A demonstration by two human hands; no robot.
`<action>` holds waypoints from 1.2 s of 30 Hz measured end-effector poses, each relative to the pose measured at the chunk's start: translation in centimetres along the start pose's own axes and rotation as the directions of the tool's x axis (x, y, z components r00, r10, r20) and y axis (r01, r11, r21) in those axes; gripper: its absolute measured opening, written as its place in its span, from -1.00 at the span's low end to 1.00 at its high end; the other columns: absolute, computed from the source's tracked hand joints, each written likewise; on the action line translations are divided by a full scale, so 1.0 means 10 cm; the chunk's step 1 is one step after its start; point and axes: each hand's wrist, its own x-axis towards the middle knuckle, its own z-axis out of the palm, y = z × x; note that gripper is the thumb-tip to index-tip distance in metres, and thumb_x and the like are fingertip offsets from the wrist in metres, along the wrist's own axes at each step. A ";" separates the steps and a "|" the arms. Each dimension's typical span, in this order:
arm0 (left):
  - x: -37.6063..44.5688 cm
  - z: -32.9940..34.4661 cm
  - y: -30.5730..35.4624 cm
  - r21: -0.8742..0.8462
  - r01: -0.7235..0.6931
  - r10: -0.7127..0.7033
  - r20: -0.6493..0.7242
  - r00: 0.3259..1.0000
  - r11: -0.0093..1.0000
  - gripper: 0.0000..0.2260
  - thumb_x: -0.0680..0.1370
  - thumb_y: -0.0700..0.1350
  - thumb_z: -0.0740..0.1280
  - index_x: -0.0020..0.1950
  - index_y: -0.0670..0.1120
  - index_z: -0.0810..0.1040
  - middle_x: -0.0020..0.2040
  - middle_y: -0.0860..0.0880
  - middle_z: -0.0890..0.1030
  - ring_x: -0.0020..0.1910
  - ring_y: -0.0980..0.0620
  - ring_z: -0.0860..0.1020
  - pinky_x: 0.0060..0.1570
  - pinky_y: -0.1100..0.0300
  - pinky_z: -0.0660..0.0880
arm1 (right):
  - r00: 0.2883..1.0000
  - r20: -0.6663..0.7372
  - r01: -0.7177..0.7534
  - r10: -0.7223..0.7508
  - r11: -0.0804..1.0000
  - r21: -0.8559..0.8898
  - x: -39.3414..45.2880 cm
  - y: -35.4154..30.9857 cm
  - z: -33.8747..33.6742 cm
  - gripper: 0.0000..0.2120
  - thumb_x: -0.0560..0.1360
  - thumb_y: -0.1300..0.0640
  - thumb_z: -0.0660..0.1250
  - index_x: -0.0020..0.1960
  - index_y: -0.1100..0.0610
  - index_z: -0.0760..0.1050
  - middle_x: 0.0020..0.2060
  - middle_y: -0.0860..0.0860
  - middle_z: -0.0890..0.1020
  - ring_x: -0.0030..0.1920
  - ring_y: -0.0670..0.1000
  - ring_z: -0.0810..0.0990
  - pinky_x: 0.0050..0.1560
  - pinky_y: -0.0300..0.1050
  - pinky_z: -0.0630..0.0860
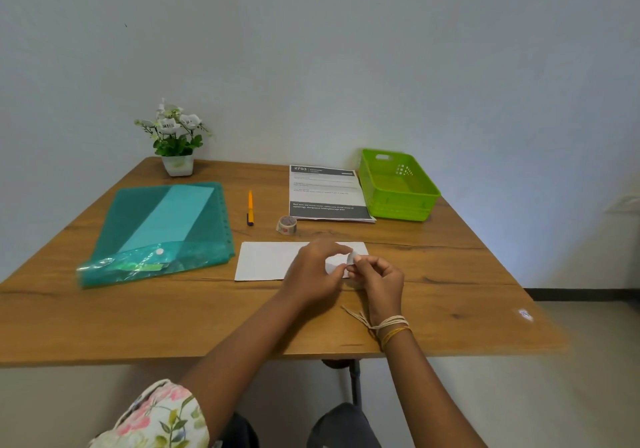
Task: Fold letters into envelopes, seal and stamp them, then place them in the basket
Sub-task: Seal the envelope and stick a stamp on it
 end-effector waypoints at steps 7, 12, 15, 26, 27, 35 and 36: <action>-0.13 0.17 0.10 -0.086 0.063 -0.063 0.004 0.998 0.994 -0.63 0.46 -0.02 0.36 0.27 0.10 0.54 0.18 0.15 0.60 0.15 0.19 0.51 0.15 0.13 0.52 | 0.999 -0.050 -0.017 0.017 1.000 -0.007 -0.03 -0.01 -0.04 -0.90 0.47 0.30 0.39 -0.22 0.26 0.61 -0.38 0.10 0.64 -0.33 -0.01 0.60 -0.29 -0.18 0.57; -0.13 0.20 0.14 -0.130 0.082 -0.096 -0.110 0.989 0.988 -0.81 0.53 0.01 0.34 0.10 0.08 0.65 0.02 0.18 0.66 0.03 0.26 0.55 0.04 0.24 0.53 | 0.999 -0.045 -0.002 -0.001 0.997 -0.075 -0.03 -0.03 -0.06 -0.88 0.44 0.29 0.42 -0.27 0.23 0.61 -0.42 0.05 0.54 -0.37 -0.05 0.45 -0.40 -0.19 0.41; -0.13 0.19 0.14 -0.155 0.088 -0.111 -0.143 0.984 0.984 -0.86 0.54 -0.03 0.37 0.05 0.05 0.68 -0.03 0.15 0.68 -0.03 0.26 0.58 -0.07 0.30 0.55 | 1.000 -0.024 0.009 -0.011 0.996 -0.093 -0.02 -0.03 -0.07 -0.88 0.45 0.23 0.43 -0.27 0.18 0.63 -0.41 0.04 0.55 -0.35 -0.05 0.46 -0.37 -0.19 0.43; -0.04 0.18 0.03 -0.285 0.260 -0.302 -0.114 0.946 0.923 -0.84 0.54 -0.03 0.37 0.03 -0.04 0.70 -0.10 0.06 0.69 -0.11 0.18 0.61 -0.12 0.28 0.55 | 0.999 0.013 0.031 -0.030 0.993 -0.112 0.03 0.06 -0.02 -0.88 0.46 0.34 0.40 -0.01 0.24 0.60 -0.16 0.12 0.68 -0.16 -0.03 0.64 -0.14 -0.21 0.61; -0.04 0.18 0.04 -0.283 0.265 -0.307 -0.113 0.945 0.922 -0.84 0.55 -0.03 0.37 0.02 -0.05 0.70 -0.10 0.06 0.69 -0.11 0.17 0.61 -0.12 0.28 0.55 | 0.999 0.007 0.040 -0.039 0.991 -0.124 0.04 0.07 -0.02 -0.90 0.47 0.33 0.39 -0.03 0.24 0.61 -0.17 0.13 0.68 -0.18 -0.02 0.64 -0.16 -0.21 0.61; -0.10 0.17 0.04 -0.054 0.247 -0.251 -0.110 0.962 0.968 -0.70 0.60 -0.06 0.28 0.34 -0.02 0.52 0.22 -0.05 0.60 0.15 0.06 0.52 0.09 0.21 0.45 | 0.991 -0.076 -0.115 0.106 0.985 -0.126 0.25 0.00 -0.02 -0.96 0.49 0.35 0.36 -0.08 0.28 0.59 -0.27 0.13 0.65 -0.30 -0.04 0.62 -0.31 -0.29 0.60; -0.10 0.19 0.04 0.056 0.214 -0.207 -0.105 0.973 0.975 -0.67 0.60 -0.05 0.27 0.37 0.00 0.49 0.27 -0.04 0.56 0.22 0.03 0.48 0.16 0.16 0.41 | 0.989 -0.100 -0.126 0.109 0.976 -0.178 0.34 -0.05 -0.04 -0.95 0.49 0.35 0.36 -0.07 0.30 0.59 -0.29 0.12 0.64 -0.33 -0.04 0.61 -0.32 -0.30 0.60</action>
